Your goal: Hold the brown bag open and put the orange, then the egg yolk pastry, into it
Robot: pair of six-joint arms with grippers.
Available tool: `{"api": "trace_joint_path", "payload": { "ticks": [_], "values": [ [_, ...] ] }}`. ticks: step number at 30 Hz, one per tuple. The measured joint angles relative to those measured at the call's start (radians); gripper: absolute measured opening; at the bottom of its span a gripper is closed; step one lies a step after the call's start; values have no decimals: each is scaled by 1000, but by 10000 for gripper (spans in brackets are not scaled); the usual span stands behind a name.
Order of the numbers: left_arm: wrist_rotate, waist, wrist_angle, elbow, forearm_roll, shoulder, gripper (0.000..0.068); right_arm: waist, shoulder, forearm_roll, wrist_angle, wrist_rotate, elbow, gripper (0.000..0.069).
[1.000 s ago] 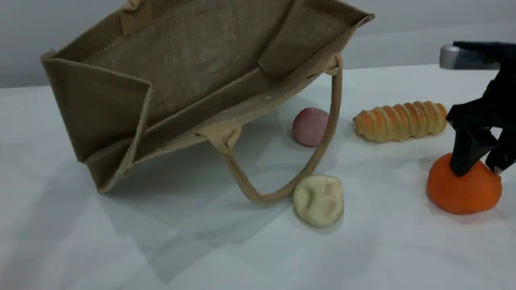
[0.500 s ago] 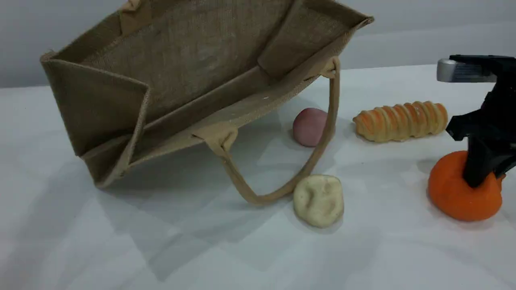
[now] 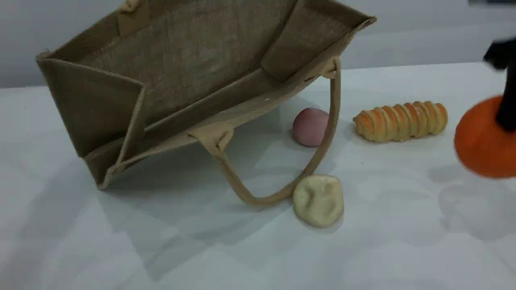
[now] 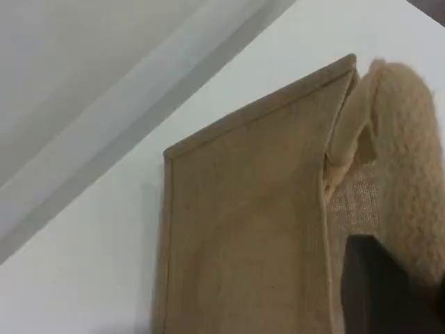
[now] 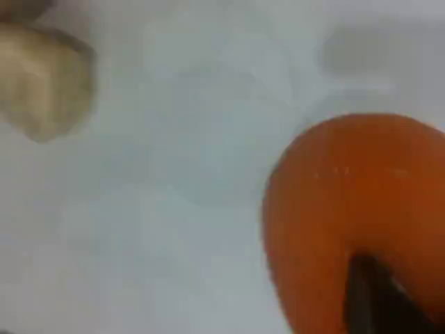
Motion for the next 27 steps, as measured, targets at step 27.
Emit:
{"api": "trace_joint_path", "payload": {
  "ticks": [27],
  "values": [
    [29, -110, 0, 3, 3, 0, 81, 489, -227, 155, -247, 1, -2, 18]
  ]
}}
